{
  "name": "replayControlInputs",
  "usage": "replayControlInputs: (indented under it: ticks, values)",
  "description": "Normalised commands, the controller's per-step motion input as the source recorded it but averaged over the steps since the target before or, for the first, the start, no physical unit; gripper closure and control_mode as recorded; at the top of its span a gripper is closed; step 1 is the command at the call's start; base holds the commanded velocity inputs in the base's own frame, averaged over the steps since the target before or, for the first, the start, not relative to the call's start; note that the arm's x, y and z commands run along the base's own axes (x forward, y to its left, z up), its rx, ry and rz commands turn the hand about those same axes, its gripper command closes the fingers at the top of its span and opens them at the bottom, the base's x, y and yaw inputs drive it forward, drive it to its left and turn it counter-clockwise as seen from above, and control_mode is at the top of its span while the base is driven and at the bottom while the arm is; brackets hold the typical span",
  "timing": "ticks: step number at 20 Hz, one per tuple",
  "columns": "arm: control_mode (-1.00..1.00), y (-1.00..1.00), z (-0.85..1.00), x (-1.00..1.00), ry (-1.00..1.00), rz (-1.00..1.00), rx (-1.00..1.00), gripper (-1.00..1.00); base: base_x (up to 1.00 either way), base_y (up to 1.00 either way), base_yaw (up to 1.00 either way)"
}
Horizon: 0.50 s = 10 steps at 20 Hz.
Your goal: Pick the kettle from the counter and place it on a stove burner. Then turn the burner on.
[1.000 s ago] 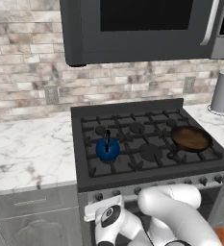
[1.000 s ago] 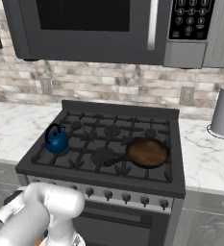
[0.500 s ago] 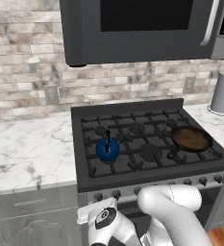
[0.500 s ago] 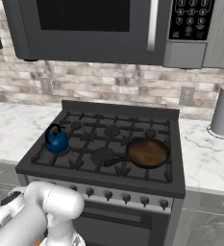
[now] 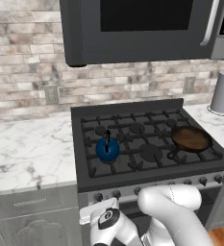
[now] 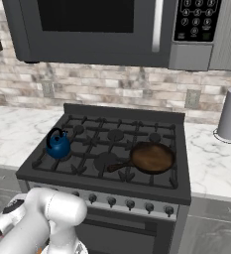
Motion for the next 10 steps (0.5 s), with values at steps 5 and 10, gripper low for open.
replayControlInputs:
  ticks: [5,10]
  values:
    - [-1.0,0.0,0.0,0.0,0.0,0.0,0.0,1.0,0.0,0.0,0.0]
    - [-1.0,0.0,0.0,0.0,0.0,0.0,0.0,1.0,0.0,0.0,0.0]
